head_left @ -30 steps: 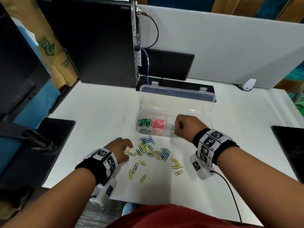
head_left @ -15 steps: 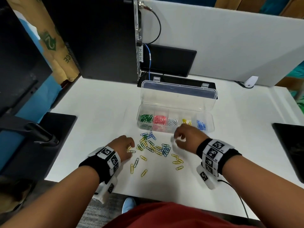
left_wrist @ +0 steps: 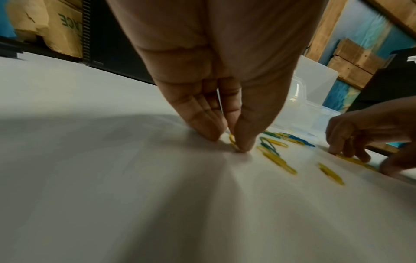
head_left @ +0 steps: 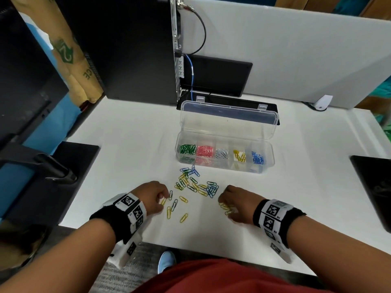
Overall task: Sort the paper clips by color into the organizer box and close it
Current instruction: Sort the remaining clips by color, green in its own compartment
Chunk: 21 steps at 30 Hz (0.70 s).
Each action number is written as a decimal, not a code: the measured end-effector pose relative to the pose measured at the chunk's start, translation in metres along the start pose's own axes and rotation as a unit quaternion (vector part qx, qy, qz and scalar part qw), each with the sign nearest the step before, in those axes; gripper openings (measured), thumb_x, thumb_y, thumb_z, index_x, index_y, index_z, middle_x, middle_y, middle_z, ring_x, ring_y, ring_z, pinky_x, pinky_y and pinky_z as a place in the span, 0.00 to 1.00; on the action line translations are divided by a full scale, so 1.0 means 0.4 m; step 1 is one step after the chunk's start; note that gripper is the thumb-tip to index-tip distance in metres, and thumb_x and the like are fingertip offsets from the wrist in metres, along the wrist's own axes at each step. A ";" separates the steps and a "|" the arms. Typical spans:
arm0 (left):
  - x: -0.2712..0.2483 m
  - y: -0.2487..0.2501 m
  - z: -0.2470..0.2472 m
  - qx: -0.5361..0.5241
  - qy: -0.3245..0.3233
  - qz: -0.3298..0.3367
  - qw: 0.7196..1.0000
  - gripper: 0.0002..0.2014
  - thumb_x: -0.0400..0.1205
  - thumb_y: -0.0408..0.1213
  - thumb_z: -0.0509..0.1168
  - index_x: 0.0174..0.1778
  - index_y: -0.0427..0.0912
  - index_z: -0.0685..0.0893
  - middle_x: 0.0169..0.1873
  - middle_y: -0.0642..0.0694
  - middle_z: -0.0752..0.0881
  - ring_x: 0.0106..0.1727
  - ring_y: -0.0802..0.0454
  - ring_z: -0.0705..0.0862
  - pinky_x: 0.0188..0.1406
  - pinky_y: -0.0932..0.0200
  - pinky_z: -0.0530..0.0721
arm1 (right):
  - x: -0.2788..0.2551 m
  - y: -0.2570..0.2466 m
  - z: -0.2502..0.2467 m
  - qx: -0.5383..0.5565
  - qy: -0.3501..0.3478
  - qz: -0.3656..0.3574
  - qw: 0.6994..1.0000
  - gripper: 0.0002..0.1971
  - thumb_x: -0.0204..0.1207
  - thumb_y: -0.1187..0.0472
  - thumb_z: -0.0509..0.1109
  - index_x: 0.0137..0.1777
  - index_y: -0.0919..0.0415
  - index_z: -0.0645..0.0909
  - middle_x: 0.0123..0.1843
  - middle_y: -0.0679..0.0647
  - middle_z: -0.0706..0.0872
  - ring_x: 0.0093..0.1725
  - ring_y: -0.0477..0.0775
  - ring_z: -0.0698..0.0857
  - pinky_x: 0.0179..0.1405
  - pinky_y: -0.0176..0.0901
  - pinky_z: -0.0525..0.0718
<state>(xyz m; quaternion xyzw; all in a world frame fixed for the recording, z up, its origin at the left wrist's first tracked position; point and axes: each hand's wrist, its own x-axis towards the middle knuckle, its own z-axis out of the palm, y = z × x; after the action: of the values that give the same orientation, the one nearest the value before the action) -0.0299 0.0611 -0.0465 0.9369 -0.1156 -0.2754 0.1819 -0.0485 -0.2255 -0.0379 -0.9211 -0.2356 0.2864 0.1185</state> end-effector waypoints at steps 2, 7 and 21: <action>-0.016 -0.004 0.015 -0.002 -0.014 0.006 1.000 0.14 0.72 0.33 0.68 0.52 0.51 0.82 0.38 0.59 0.74 0.35 0.63 0.75 0.36 0.76 0.71 | 0.003 -0.004 0.008 0.010 0.001 -0.001 1.000 0.19 0.74 0.61 0.67 0.66 0.56 0.76 0.63 0.55 0.76 0.61 0.57 0.80 0.61 0.43 0.78; -0.042 0.012 0.046 0.001 -0.003 -0.005 1.000 0.13 0.72 0.39 0.70 0.46 0.56 0.74 0.36 0.60 0.72 0.34 0.65 0.72 0.37 0.72 0.72 | 0.002 -0.007 0.016 0.013 0.009 -0.006 1.000 0.15 0.77 0.62 0.64 0.63 0.57 0.79 0.62 0.54 0.78 0.60 0.56 0.80 0.59 0.41 0.76; -0.056 0.145 0.116 0.051 0.041 -0.052 0.996 0.22 0.70 0.54 0.73 0.46 0.49 0.69 0.51 0.49 0.76 0.52 0.49 0.80 0.46 0.59 0.73 | 0.011 -0.020 0.014 -0.015 -0.013 0.009 1.000 0.11 0.75 0.65 0.61 0.55 0.60 0.80 0.57 0.56 0.82 0.56 0.57 0.81 0.48 0.37 0.72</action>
<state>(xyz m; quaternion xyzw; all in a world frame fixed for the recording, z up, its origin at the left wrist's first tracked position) -0.0808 0.0026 -0.0488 0.9602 -0.0730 -0.2398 0.1235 -0.0515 -0.2159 -0.0418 -0.9210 -0.2332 0.2959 0.0990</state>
